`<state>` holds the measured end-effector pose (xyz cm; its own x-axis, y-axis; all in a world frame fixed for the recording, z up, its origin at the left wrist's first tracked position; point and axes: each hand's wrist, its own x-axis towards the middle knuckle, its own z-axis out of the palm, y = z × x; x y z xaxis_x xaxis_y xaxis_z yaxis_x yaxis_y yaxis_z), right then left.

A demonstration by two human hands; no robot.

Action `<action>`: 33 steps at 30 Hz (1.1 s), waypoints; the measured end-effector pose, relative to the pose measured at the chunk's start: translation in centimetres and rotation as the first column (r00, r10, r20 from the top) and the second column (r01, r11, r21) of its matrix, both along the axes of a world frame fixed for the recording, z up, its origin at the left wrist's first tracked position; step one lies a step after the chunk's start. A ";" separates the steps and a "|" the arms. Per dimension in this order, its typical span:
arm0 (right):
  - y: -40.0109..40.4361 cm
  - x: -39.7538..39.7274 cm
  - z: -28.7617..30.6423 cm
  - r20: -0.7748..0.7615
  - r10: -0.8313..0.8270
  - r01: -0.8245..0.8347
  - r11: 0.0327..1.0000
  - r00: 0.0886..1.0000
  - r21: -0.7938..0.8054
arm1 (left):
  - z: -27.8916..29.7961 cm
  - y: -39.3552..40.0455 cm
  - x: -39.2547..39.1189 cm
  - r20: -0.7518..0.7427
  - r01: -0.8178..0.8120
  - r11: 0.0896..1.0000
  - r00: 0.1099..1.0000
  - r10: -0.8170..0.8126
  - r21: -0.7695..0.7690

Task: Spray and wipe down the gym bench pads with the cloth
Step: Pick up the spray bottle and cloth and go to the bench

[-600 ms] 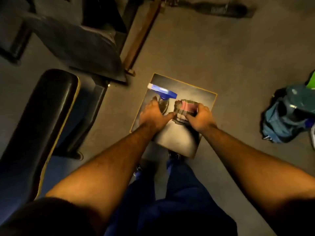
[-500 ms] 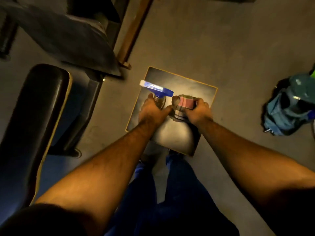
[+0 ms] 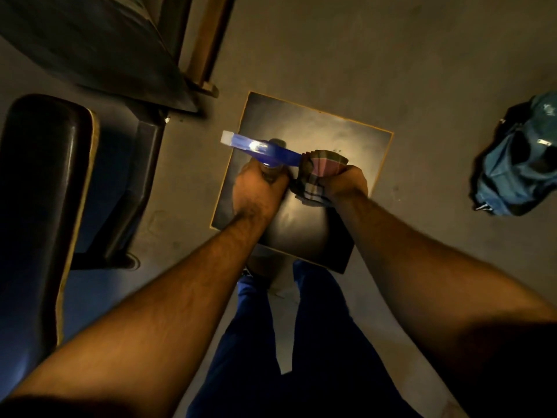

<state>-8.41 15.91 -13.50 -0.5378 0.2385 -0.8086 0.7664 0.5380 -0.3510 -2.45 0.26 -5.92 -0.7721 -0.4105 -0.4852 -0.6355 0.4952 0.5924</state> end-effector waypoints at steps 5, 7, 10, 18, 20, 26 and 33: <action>-0.2 1.6 0.4 -0.105 -0.128 0.110 0.981 0.986 -0.161 | 1.1 0.1 -0.2 0.024 -0.047 0.999 0.999 0.047 -0.001; -0.3 2.5 1.4 -0.140 -0.189 0.147 0.953 0.972 -0.265 | 2.1 -0.3 0.1 0.042 -0.100 0.995 0.994 0.100 0.002; -0.8 3.4 3.6 -0.205 -0.196 0.126 0.942 0.959 -0.310 | 4.2 -1.4 1.4 0.043 -0.174 0.985 0.984 0.174 -0.004; -9.0 6.4 12.8 -0.308 0.023 -0.148 0.910 0.951 -0.387 | 12.5 -8.5 8.4 -0.036 -0.455 0.891 0.890 0.455 0.001; -12.4 7.6 14.8 -0.337 0.099 -0.241 0.880 0.936 -0.410 | 14.0 -11.2 11.1 -0.080 -0.521 0.853 0.851 0.519 -0.009; -24.0 12.2 19.0 -0.468 0.421 -0.602 0.712 0.777 -0.361 | 16.7 -19.5 20.8 -0.155 -0.717 0.697 0.690 0.707 -0.009; -39.8 20.7 19.5 -0.482 0.635 -0.796 0.512 0.604 -0.323 | 15.7 -29.9 33.3 -0.133 -0.861 0.509 0.504 0.853 0.005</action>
<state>12.33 -23.90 6.02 -0.5485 -0.6868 -0.4769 0.0203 0.5592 -0.8288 30.89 -29.67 9.75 -0.0709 -0.9221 -0.3805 -0.7037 -0.2241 0.6742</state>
